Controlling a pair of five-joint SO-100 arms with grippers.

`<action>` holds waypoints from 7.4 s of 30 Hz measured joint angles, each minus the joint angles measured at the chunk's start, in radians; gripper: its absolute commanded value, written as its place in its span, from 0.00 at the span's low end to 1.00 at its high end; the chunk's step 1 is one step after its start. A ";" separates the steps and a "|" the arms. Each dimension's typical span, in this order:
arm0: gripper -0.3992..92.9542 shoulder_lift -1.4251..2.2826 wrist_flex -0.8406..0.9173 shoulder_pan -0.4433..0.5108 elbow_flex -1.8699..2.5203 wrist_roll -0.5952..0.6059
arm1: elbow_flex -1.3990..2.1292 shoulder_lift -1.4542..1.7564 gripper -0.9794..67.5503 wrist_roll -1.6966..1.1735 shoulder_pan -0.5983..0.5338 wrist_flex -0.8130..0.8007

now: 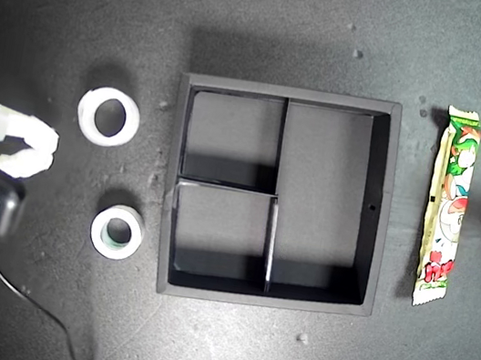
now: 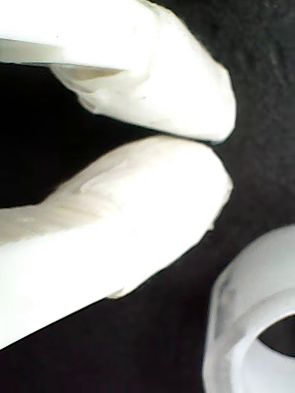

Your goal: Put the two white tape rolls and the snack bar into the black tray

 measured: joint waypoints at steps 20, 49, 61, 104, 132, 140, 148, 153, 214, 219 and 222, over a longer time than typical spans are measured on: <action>0.18 -0.067 0.052 -0.098 -0.232 0.236 | -0.284 -0.002 0.22 -0.756 0.126 0.089; 0.18 -1.503 0.002 -0.034 -1.037 0.313 | -1.046 -1.192 0.37 -1.071 0.011 0.247; 0.17 -1.572 -0.021 -0.028 -1.063 0.308 | -1.147 -1.399 0.37 -1.071 -0.114 0.190; 0.02 -1.718 -0.239 -0.121 -1.008 0.420 | -1.149 -1.684 0.19 -1.078 -0.117 -0.141; 0.01 -1.368 0.127 -0.097 -1.141 0.457 | -1.318 -1.692 0.13 -1.293 -0.040 0.064; 0.01 -1.414 0.135 -0.074 -1.239 0.472 | -1.503 -1.692 0.13 -1.351 -0.038 0.236; 0.01 -1.566 0.135 -0.052 -1.430 0.500 | -1.802 -1.692 0.13 -1.431 -0.015 0.416; 0.01 -1.684 0.146 -0.051 -1.572 0.525 | -1.948 -1.692 0.13 -1.462 0.002 0.446; 0.08 -2.674 0.675 -0.109 -2.769 0.578 | -2.266 -2.152 0.37 -1.313 -0.202 0.212; 0.09 -2.603 0.675 -0.107 -2.704 0.569 | -2.270 -2.152 0.39 -1.313 -0.210 0.221; 0.11 -2.565 0.675 -0.107 -2.674 0.569 | -2.296 -2.152 0.41 -1.313 -0.201 0.264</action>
